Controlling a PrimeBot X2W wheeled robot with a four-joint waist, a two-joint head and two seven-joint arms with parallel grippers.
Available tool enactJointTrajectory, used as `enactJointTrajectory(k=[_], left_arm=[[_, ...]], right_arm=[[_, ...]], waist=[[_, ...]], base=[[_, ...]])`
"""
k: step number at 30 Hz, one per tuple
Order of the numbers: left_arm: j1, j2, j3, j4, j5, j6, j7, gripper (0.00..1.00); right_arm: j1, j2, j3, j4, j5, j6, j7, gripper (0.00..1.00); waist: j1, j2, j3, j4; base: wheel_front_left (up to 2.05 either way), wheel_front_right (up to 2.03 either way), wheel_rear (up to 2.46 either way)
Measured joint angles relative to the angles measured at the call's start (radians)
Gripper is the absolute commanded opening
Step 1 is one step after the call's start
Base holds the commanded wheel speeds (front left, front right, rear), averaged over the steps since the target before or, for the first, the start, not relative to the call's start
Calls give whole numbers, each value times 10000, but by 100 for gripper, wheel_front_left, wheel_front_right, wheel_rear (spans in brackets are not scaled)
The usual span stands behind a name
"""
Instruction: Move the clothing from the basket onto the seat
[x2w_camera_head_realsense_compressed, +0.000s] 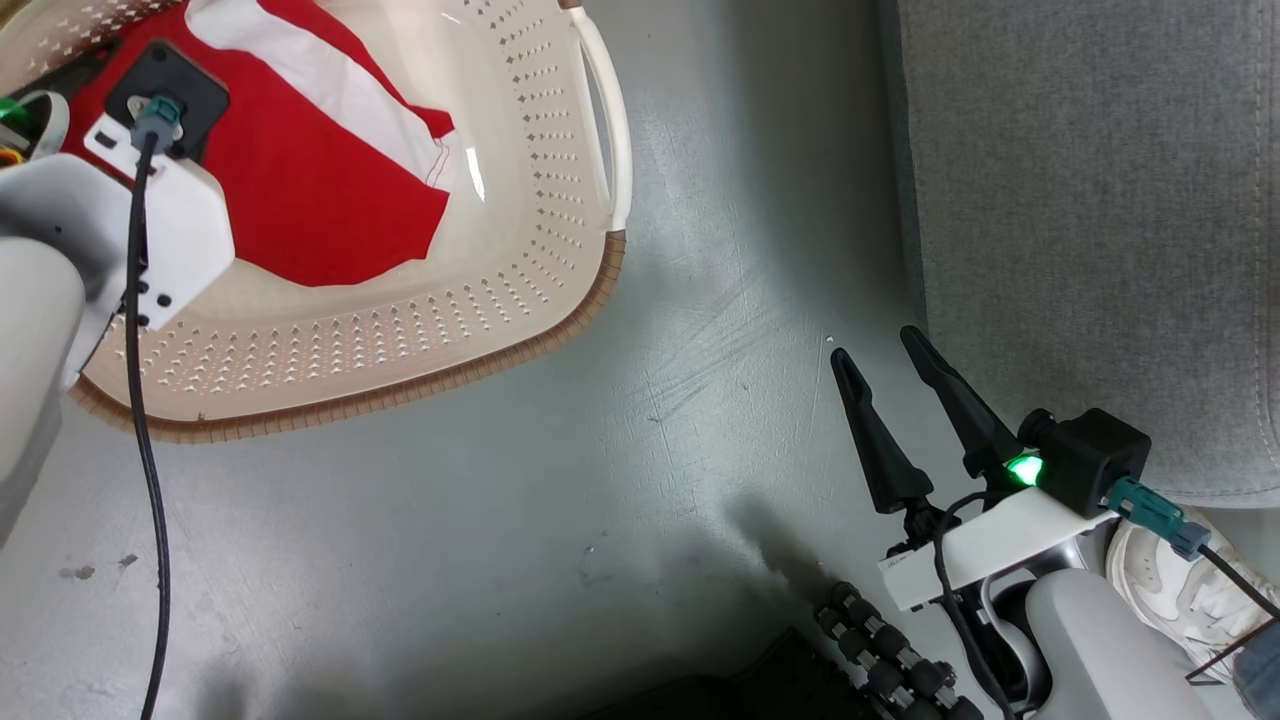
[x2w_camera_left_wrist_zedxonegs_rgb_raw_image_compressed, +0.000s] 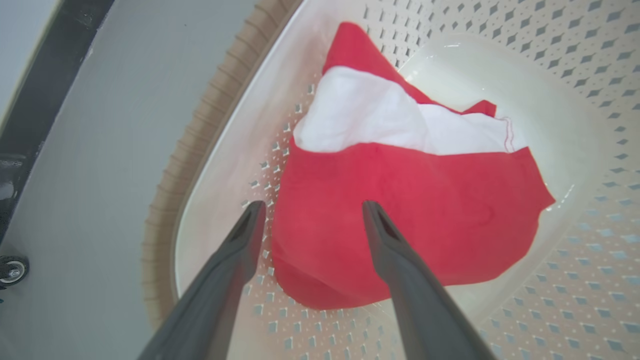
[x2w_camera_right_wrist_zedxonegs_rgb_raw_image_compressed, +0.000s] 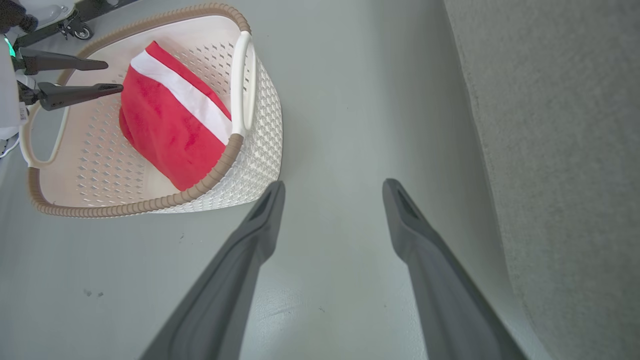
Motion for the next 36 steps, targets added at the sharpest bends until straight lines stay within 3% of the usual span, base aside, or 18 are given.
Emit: enactJointTrajectory(k=[36], left_arm=[[-291, 35, 130, 194, -54, 92, -119, 100]], right_arm=[[0, 0, 90, -46, 4, 0, -2, 100]], waist=[[0, 0, 404, -95]], base=[[0, 0, 0]])
